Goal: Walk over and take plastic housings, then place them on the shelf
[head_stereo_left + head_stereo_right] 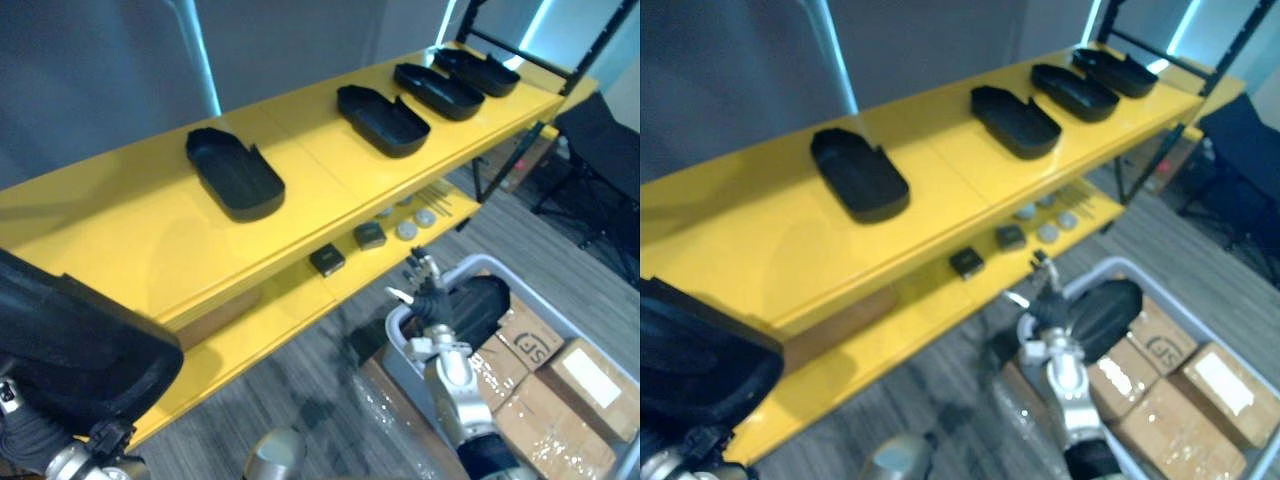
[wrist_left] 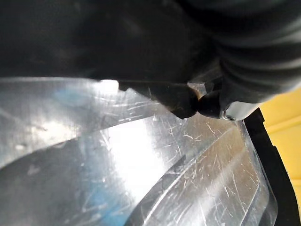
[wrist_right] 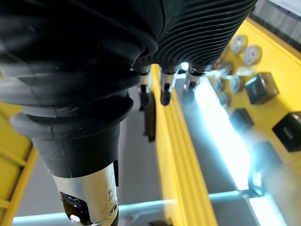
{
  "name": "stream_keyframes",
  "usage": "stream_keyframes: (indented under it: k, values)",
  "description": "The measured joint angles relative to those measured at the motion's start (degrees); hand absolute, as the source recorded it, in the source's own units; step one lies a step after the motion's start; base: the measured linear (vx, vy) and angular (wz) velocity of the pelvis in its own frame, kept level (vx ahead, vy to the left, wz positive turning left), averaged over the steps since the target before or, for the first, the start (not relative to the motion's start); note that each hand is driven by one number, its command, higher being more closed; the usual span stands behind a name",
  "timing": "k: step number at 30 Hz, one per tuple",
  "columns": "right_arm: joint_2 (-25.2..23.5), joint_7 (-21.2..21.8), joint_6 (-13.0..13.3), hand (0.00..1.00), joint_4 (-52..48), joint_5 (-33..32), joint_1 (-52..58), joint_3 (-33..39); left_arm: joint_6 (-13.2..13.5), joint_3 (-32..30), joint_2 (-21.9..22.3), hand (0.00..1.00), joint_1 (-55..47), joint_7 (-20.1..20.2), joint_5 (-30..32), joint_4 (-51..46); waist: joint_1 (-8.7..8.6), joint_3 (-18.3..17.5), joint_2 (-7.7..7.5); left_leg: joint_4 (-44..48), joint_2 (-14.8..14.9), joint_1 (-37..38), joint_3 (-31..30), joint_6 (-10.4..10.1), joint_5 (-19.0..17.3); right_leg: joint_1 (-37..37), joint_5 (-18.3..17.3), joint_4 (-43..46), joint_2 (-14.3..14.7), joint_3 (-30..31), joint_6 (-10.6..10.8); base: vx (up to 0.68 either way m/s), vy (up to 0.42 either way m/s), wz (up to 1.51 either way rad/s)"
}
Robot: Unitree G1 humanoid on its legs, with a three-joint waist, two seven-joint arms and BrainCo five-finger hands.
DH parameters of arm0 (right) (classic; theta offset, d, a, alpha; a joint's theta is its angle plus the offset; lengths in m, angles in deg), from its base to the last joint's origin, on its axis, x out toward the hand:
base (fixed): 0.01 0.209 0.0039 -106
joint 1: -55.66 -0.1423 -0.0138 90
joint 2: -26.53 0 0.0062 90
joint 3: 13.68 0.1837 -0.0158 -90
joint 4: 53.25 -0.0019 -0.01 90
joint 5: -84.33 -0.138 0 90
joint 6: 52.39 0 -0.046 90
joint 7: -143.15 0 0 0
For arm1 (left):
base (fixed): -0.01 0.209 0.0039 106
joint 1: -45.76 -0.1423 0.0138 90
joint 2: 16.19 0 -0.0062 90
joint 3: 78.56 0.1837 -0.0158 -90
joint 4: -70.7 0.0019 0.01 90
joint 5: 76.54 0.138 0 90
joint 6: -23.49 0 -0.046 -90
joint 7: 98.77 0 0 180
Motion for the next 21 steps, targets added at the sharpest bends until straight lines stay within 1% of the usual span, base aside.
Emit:
stream_keyframes:
  k: [3,4,5,6,7,8,9,10,11,13,15,17,19,20,21]
  values:
    - [-0.02,0.01,0.49,0.0,0.33,0.08,-0.02,0.09,1.13,0.55,-0.19,1.0,1.22,-0.74,-0.05,-0.49,-1.06,0.21,0.34,0.16,0.33,-0.07,2.56,0.09,-0.13,-0.28,-0.32,0.33,-0.1,2.13,0.21,-0.06,0.027,-0.05]
    - [0.02,-0.11,0.75,0.0,0.33,0.07,0.2,0.15,1.69,1.89,-1.14,1.0,1.84,-0.94,-0.07,-0.55,-1.71,0.2,0.34,0.11,0.16,-0.44,2.72,0.5,-0.31,-0.73,-0.82,0.44,0.11,4.22,0.93,-0.06,0.015,0.27]
    - [0.16,-0.32,1.42,0.0,0.24,0.11,0.62,0.25,2.01,3.68,-2.29,1.0,2.93,-0.83,-0.03,-0.55,-2.76,0.09,0.26,0.09,-0.4,-1.25,2.1,1.08,0.15,-1.97,-1.88,1.59,0.54,8.24,1.32,-0.06,0.022,0.71]
    - [0.27,-0.8,1.66,0.0,-0.07,0.22,1.56,0.75,2.01,6.15,-3.72,1.0,4.48,-0.7,0.09,-0.53,-4.33,-0.01,-0.04,-0.03,-1.98,-2.09,-0.5,1.44,1.09,-3.02,-3.49,3.05,1.24,14.83,0.92,-0.03,0.013,0.93]
    - [0.33,-1.24,1.65,0.0,-0.23,0.65,2.38,1.3,1.99,7.63,-4.37,1.0,5.61,-0.51,0.24,-0.47,-5.22,-0.01,-0.07,-0.56,-2.85,-2.24,-1.97,1.31,1.47,-3.05,-3.87,3.44,1.18,17.95,0.44,0.03,0.081,1.2]
    - [0.35,-1.79,1.63,0.0,-0.62,1.29,3.82,2.53,1.98,9.84,-5.32,1.0,7.48,-0.19,0.51,-0.43,-6.39,0.01,0.01,-1.53,-3.5,-2.24,-3.82,1.79,2.11,-3.16,-3.83,4.63,0.77,22.35,0.43,0.06,0.153,1.15]
    - [0.24,-1.75,1.62,0.0,-1.27,1.3,5.49,3.54,1.97,11.04,-6.5,1.0,9.16,0.59,0.51,-0.44,-7.29,0.02,0.0,-2.84,-3.21,-2.28,-3.34,2.15,2.79,-3.64,-3.87,6.26,0.49,25.59,0.38,0.07,0.188,1.3]
    - [0.24,-1.56,1.75,0.0,-2.8,1.31,7.79,4.74,1.93,11.32,-7.82,1.0,10.45,1.48,0.54,-0.48,-7.88,-0.06,0.16,-4.71,-2.33,-2.24,-2.17,1.99,4.45,-4.31,-4.01,8.55,0.32,27.76,0.2,0.05,0.124,1.01]
    - [0.24,-1.19,1.92,0.0,-3.14,1.32,8.65,5.42,1.87,11.21,-8.52,1.0,10.96,1.54,0.53,-0.55,-8.26,-0.08,0.14,-5.6,-2.03,-1.83,-1.78,1.86,5.54,-4.48,-4.03,9.33,0.19,27.97,0.16,0.07,0.045,0.63]
    - [0.24,-0.27,2.45,0.0,-3.22,1.36,8.8,6.71,1.23,10.87,-8.89,1.0,11.19,1.38,0.4,-0.55,-8.07,-0.07,0.09,-4.74,-2.1,-2.29,-1.38,1.58,6.27,-4.54,-4.4,9.21,-0.12,27.95,-0.46,0.06,0.009,0.08]
    - [0.29,1.0,2.82,0.0,-3.36,1.57,7.14,7.25,-0.42,10.89,-8.94,1.0,10.59,0.77,0.65,-0.56,-7.87,0.26,0.05,-1.88,-2.06,-4.05,1.8,1.51,6.25,-4.93,-4.6,8.0,-0.31,28.32,-0.73,0.0,0.031,-0.21]
    - [0.29,1.13,2.88,0.0,-3.52,2.38,6.06,7.19,-1.1,11.07,-8.92,1.0,10.27,0.56,0.59,-0.56,-7.48,0.6,0.09,-0.81,-1.76,-4.06,2.94,1.38,6.13,-4.83,-4.69,7.48,-0.19,28.49,-0.88,-0.07,0.015,-0.37]
    - [0.3,1.14,3.74,0.0,-4.88,2.37,5.77,7.12,-1.33,11.17,-8.92,1.0,10.13,0.02,0.63,-0.58,-7.5,1.05,0.46,0.23,-0.97,-4.03,3.96,0.83,5.16,-4.81,-5.7,7.53,0.37,28.57,-2.3,-0.12,-0.011,-0.37]
    - [0.33,1.17,4.46,0.0,-6.27,2.35,5.63,7.13,-1.32,11.12,-8.95,1.0,10.23,-0.59,0.6,-0.68,-7.53,1.95,0.66,1.28,-0.39,-4.17,4.6,0.78,3.57,-4.83,-7.28,7.66,0.74,28.82,-2.29,-0.13,-0.02,-0.33]
    - [0.25,1.15,4.6,0.0,-7.03,2.34,5.6,7.12,-1.3,11.05,-9.06,1.0,10.28,-0.82,0.6,-0.71,-7.52,2.51,0.45,2.17,-0.34,-4.81,5.09,0.63,3.08,-4.9,-8.5,7.69,0.73,29.21,-1.97,-0.2,-0.029,-0.38]
